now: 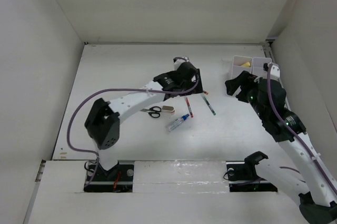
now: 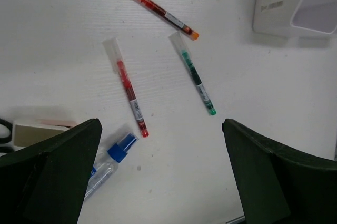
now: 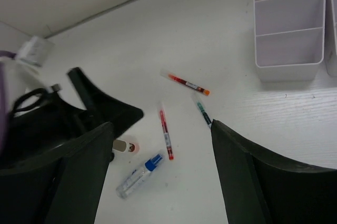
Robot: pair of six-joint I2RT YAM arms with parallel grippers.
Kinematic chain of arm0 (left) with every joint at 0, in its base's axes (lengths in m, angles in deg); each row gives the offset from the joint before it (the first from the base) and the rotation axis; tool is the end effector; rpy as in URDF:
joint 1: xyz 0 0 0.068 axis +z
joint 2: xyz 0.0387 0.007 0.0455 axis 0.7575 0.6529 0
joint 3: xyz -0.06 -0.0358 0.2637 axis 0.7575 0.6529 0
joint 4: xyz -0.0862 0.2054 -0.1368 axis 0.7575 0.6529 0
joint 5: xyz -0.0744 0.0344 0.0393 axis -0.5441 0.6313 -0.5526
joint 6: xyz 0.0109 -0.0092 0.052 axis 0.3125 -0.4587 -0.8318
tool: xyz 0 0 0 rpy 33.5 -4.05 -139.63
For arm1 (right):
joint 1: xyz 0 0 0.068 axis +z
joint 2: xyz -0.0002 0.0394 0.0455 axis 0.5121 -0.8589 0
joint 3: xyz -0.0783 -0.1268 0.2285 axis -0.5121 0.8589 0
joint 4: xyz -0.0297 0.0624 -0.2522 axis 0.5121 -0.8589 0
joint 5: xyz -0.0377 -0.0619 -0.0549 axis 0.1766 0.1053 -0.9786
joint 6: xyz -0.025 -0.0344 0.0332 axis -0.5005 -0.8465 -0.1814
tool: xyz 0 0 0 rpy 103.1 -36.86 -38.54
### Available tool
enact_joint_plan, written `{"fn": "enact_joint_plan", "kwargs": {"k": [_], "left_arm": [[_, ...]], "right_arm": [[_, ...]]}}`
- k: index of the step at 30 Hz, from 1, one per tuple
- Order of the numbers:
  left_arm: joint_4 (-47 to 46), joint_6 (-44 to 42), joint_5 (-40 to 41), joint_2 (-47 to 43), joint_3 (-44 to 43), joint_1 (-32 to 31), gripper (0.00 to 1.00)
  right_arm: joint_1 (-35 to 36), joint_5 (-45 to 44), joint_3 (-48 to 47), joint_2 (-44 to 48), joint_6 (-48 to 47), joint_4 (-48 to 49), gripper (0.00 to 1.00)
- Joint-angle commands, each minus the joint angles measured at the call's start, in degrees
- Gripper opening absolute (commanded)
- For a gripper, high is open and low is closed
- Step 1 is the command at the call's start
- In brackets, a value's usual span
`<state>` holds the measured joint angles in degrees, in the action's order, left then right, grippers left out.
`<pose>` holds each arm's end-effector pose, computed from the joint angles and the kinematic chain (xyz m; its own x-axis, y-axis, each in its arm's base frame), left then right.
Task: Sort the stationery into containers
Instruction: Pick up the pen from the center of the board.
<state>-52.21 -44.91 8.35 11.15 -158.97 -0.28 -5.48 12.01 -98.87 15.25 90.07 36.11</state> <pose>0.2645 -0.2986 0.3129 -0.7164 -0.1918 -0.6708 0.2001 0.8646 -0.4609 0.1514 0.0609 0.3749 -0.3273 0.4086 -0.8520 0.0007 0.9018 0.4322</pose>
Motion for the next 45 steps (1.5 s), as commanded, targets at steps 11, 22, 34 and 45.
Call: {"fn": "enact_joint_plan", "kwargs": {"k": [11,22,34,45], "left_arm": [[8.21,10.26,4.67,21.32,-13.16,-2.43,0.91],[11.74,14.3,5.81,26.52,-14.48,-2.43,0.68],[16.13,16.06,6.34,31.71,-15.71,-4.01,0.25],[10.42,9.83,3.61,31.89,-15.71,-3.48,0.0]], "right_arm": [[1.22,0.69,2.74,4.01,-0.11,-0.68,0.8],[1.22,2.45,3.8,6.12,-1.25,-0.06,0.8],[0.17,3.51,4.33,7.17,-1.78,0.47,0.81],[-1.67,6.49,4.85,7.79,-1.25,1.61,0.81]]}}
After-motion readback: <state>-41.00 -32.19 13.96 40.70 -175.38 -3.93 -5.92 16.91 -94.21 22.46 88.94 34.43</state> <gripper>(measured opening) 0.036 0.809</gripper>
